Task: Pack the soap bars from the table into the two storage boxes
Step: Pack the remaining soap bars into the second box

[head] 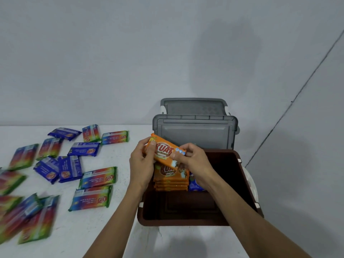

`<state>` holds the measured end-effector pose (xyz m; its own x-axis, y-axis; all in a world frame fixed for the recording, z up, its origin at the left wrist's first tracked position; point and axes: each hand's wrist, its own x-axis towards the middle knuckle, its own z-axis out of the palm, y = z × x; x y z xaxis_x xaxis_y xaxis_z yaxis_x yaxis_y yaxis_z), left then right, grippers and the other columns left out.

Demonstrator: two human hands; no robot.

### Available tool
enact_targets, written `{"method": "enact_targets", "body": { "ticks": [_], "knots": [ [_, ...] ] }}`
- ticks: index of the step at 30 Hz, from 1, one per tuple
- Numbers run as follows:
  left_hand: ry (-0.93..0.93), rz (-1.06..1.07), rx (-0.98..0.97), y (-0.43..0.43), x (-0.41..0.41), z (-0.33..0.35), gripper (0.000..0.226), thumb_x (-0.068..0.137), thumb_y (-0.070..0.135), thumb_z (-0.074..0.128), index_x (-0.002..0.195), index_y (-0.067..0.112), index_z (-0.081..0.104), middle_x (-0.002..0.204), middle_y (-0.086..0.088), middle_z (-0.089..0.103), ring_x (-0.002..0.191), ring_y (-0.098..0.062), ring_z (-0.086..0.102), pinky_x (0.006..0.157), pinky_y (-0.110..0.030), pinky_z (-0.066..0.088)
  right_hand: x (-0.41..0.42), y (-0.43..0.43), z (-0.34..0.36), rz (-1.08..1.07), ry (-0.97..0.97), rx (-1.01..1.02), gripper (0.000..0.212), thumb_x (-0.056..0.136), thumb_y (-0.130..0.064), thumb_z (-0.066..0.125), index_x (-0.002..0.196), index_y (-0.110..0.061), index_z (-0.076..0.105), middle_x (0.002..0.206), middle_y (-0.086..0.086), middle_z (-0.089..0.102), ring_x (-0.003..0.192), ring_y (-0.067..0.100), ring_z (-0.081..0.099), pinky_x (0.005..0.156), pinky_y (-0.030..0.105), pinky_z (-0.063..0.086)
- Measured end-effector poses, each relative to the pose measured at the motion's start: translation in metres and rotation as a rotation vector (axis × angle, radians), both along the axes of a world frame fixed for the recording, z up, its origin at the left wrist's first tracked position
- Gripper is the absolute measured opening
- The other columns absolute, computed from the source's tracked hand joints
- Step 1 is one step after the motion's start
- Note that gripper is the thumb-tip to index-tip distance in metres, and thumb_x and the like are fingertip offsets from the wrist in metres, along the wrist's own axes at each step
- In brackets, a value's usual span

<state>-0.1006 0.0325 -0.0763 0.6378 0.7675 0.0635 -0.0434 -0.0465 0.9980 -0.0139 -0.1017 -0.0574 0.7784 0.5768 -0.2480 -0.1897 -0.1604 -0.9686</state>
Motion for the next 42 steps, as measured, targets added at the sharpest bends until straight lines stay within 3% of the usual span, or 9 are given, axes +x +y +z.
{"method": "enact_targets", "body": {
  "ticks": [4,7,13,18,24,27,33,38,42],
  "knots": [
    [0.028,0.079,0.004,0.01,-0.007,0.001,0.021,0.101,0.026,0.051,0.109,0.025,0.069,0.107,0.006,0.071,0.099,-0.003,0.066,0.091,-0.04,0.056,0.014,-0.017,0.004,0.026,0.051,-0.04,0.032,0.083,-0.02,0.078,0.107,-0.008,0.061,0.105,0.012,0.073,0.091,0.023,0.074,0.07,0.037,0.061],
    [0.209,0.122,0.312,0.019,-0.015,-0.004,0.025,0.1,0.027,0.05,0.117,0.023,0.068,0.123,0.003,0.065,0.109,-0.003,0.054,0.095,-0.028,0.045,0.02,-0.03,0.005,0.116,0.047,-0.147,0.031,0.086,-0.022,0.074,0.109,-0.01,0.059,0.106,0.011,0.071,0.094,0.024,0.072,0.061,0.032,0.059],
    [0.323,0.005,0.451,0.015,-0.019,-0.017,0.03,0.101,0.025,0.049,0.125,0.017,0.065,0.126,-0.002,0.064,0.106,-0.003,0.051,0.077,-0.005,0.036,0.012,-0.019,-0.007,0.07,-0.011,-0.311,0.035,0.082,-0.022,0.078,0.109,-0.008,0.06,0.11,0.012,0.067,0.088,0.02,0.071,0.063,0.03,0.062],
    [0.342,-0.026,0.442,0.018,-0.022,-0.019,0.031,0.1,0.017,0.049,0.129,0.019,0.061,0.128,-0.001,0.064,0.105,-0.004,0.052,0.086,-0.016,0.04,-0.003,-0.007,-0.011,0.008,-0.603,-0.786,0.055,0.082,-0.049,0.073,0.111,-0.007,0.053,0.104,0.009,0.063,0.094,0.026,0.065,0.064,0.032,0.047],
    [0.32,-0.019,0.41,0.016,-0.022,-0.021,0.031,0.1,0.018,0.049,0.129,0.02,0.061,0.127,0.001,0.064,0.103,-0.004,0.053,0.077,-0.006,0.038,-0.008,-0.008,-0.014,0.011,-0.561,-0.696,0.053,0.086,-0.048,0.07,0.113,-0.01,0.046,0.105,0.011,0.065,0.081,0.017,0.056,0.05,0.022,0.035],
    [0.314,-0.05,0.387,0.019,-0.022,-0.021,0.031,0.101,0.018,0.049,0.129,0.021,0.061,0.127,0.002,0.064,0.104,-0.004,0.053,0.077,-0.008,0.038,-0.01,-0.012,-0.012,0.033,-0.592,-0.705,0.05,0.088,-0.05,0.066,0.112,-0.012,0.044,0.105,0.01,0.065,0.087,0.023,0.063,0.061,0.028,0.042],
    [0.347,-0.234,0.329,0.046,-0.039,-0.015,0.032,0.102,0.02,0.047,0.131,0.027,0.057,0.12,0.005,0.065,0.104,-0.006,0.06,0.087,-0.022,0.049,-0.028,-0.005,0.002,0.033,-1.072,-0.798,0.043,0.096,-0.055,0.046,0.119,-0.019,0.043,0.106,0.005,0.062,0.091,0.023,0.062,0.063,0.031,0.049],
    [0.331,-0.139,0.232,0.083,-0.077,-0.015,0.027,0.099,0.022,0.053,0.123,0.024,0.063,0.111,0.004,0.07,0.094,-0.006,0.068,0.078,-0.025,0.056,-0.044,0.026,0.021,0.121,-1.101,-0.581,0.029,0.097,-0.044,0.05,0.111,-0.018,0.053,0.103,0.001,0.058,0.099,0.022,0.052,0.075,0.034,0.044],
    [0.39,-0.036,0.224,0.125,-0.111,-0.018,0.022,0.098,0.022,0.055,0.118,0.025,0.065,0.11,0.004,0.069,0.095,-0.006,0.066,0.081,-0.026,0.054,-0.064,0.064,0.027,0.216,-1.1,-0.46,0.031,0.097,-0.038,0.052,0.12,-0.017,0.055,0.107,0.0,0.06,0.102,0.021,0.05,0.081,0.032,0.041]
  ]
}}
